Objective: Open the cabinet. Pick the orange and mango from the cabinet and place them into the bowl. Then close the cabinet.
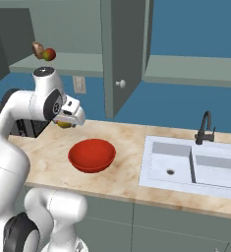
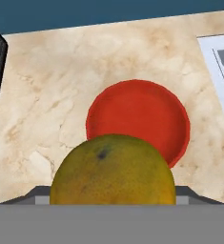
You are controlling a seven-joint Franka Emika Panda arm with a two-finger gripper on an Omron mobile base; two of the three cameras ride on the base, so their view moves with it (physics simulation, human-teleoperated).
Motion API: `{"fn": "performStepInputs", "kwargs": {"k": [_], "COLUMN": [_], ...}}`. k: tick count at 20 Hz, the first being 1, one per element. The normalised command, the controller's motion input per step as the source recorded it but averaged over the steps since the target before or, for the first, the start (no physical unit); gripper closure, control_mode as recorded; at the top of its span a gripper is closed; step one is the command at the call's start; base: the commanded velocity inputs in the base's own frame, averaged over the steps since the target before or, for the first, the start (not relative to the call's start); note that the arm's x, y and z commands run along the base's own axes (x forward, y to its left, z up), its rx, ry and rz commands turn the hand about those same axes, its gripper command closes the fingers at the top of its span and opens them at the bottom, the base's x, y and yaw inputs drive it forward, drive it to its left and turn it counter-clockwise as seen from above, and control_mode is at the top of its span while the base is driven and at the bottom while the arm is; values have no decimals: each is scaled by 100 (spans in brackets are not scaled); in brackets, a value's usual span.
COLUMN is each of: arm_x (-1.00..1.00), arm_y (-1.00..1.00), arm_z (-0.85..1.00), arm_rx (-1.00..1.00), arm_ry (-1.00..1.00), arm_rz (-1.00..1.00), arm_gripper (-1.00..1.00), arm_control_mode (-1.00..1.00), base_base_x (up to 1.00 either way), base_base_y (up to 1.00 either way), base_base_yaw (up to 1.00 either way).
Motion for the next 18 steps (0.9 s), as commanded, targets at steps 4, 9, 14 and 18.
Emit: {"fn": "performStepInputs", "kwargs": {"k": [4, 9, 14, 18], "arm_x": [0, 0, 16, 29], "arm_y": [-9, -15, -7, -6], "arm_z": [-60, -55, -32, -33], "arm_rx": [0, -1, -3, -3], "arm_ry": [21, 16, 0, 0], "arm_rz": [0, 0, 0, 0], "arm_gripper": [100, 100, 100, 100], "arm_control_mode": [-100, -100, -100, -100], "base_base_x": [0, 0, 0, 0], "base_base_y": [0, 0, 0, 0], "base_base_yaw": [0, 0, 0, 0]}}
